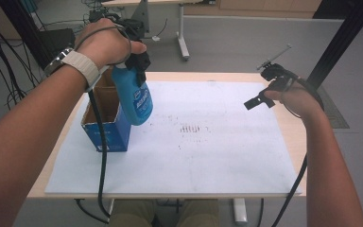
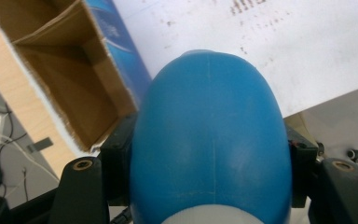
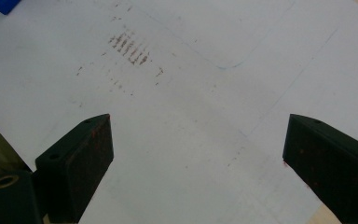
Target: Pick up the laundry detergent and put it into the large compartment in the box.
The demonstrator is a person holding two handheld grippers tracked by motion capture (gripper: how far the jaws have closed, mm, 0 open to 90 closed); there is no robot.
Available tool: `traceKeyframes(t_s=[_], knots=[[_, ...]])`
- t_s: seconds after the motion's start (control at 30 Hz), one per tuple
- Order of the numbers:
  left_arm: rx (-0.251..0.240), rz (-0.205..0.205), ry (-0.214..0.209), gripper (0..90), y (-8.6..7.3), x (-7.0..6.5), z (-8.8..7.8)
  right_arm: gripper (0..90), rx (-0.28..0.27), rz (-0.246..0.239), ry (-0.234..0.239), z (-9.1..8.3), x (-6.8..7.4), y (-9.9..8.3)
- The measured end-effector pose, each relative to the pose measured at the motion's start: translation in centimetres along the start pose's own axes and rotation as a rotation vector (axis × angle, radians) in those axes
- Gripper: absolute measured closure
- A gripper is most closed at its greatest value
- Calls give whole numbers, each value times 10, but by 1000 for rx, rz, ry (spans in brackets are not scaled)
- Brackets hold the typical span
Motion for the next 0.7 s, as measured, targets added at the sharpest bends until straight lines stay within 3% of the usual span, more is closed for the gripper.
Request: traceKeyframes(t_s=[0.33,0.7], knots=[[-12,-69,3,378,-4,13,-12,82,-13,-34,19,4,-5,4],[-31,-156,-15,377,-10,38,-20,82,-5,-46,24,9,-9,8]])
Point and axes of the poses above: each handheld gripper's, and its own axes: z roughly forward along the jaws, y roughly out of its top, x roughly to its left, the point moved 2 cm from there along z, roughly forward along the jaws, and after that the axes turned 10 degrees about -z, right-handed, at the moved point
